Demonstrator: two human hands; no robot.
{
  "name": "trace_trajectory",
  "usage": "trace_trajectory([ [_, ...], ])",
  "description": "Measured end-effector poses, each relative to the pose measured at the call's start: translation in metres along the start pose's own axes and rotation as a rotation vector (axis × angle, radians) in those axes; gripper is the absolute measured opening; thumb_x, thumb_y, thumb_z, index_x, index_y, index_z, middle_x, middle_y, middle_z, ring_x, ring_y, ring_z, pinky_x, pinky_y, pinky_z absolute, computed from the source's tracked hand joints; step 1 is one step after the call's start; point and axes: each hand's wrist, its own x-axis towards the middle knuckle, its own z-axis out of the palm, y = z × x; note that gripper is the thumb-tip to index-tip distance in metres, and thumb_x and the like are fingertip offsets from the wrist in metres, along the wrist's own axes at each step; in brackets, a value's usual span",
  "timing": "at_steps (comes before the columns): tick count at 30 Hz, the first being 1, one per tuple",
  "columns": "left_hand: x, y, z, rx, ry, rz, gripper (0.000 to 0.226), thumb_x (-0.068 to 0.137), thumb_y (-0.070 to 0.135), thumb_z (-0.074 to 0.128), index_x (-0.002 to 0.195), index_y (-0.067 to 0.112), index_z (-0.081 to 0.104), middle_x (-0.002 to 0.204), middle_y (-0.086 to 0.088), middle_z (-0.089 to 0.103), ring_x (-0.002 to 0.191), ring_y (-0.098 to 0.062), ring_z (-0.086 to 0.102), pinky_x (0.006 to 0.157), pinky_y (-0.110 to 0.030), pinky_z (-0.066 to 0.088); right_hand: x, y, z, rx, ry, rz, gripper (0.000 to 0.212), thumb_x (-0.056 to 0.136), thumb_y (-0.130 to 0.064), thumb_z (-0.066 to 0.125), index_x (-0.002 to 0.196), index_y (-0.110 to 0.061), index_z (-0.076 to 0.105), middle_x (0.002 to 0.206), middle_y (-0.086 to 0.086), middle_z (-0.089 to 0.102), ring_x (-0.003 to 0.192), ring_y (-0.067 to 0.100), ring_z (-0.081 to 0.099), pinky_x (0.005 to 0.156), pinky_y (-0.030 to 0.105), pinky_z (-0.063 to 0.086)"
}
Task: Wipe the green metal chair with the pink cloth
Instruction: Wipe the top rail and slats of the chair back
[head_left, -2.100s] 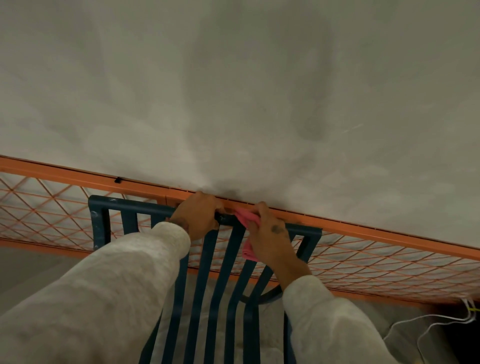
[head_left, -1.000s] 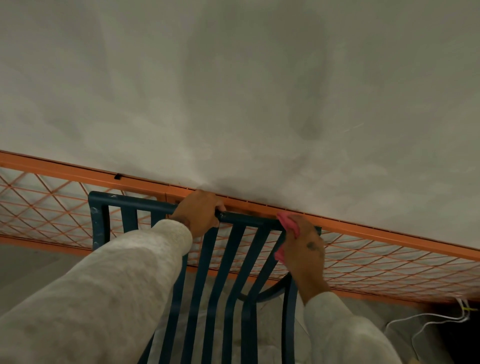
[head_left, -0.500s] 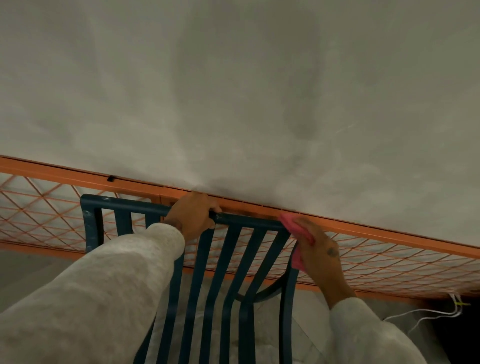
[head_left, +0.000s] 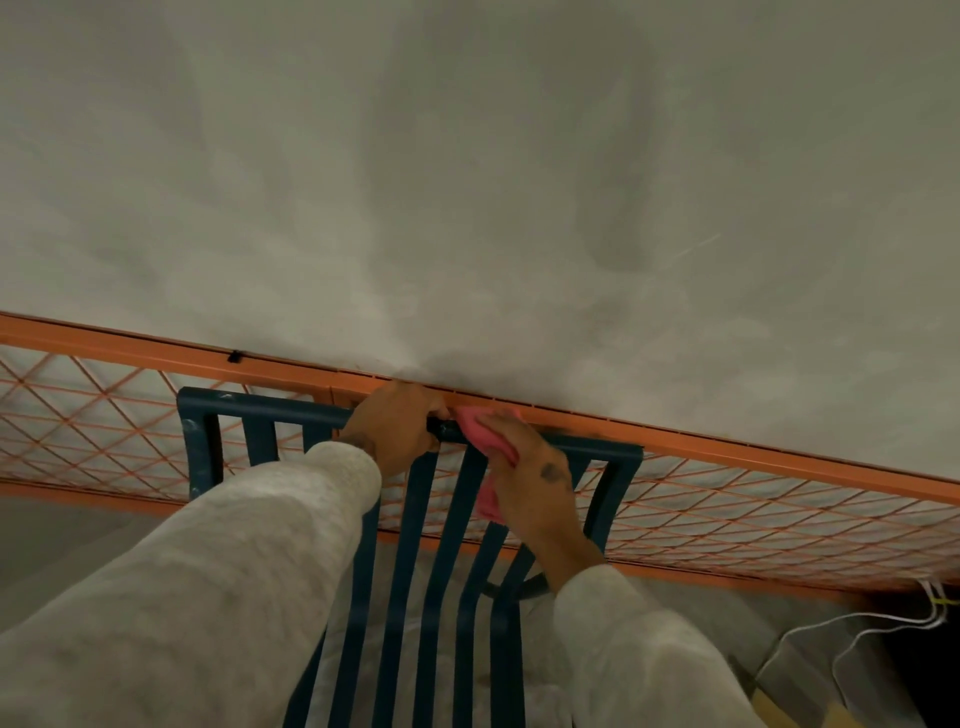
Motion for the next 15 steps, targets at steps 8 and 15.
trace_trajectory([
  [8, -0.010, -0.015, -0.031, 0.097, -0.108, 0.034, 0.035, 0.085, 0.024, 0.068, 0.120, 0.020, 0.061, 0.113, 0.000, 0.064, 0.098, -0.019, 0.062, 0.089, -0.037, 0.055, -0.004, 0.035, -0.070, -0.025, 0.055, 0.072, 0.027, 0.100, -0.023, 0.049, 0.110, -0.047, 0.056, 0.092, -0.011, 0.064, 0.055, 0.002, 0.061, 0.047, 0.010, 0.047],
  [15, -0.019, -0.055, -0.060, 0.140, -0.161, -0.032, 0.027, 0.084, 0.025, 0.072, 0.111, 0.022, 0.071, 0.107, 0.004, 0.070, 0.093, -0.015, 0.066, 0.092, -0.037, 0.054, 0.027, 0.016, -0.064, 0.086, 0.000, 0.169, 0.016, 0.100, -0.023, 0.053, 0.100, -0.028, 0.068, 0.076, -0.002, 0.069, 0.054, 0.003, 0.064, 0.051, 0.015, 0.049],
])
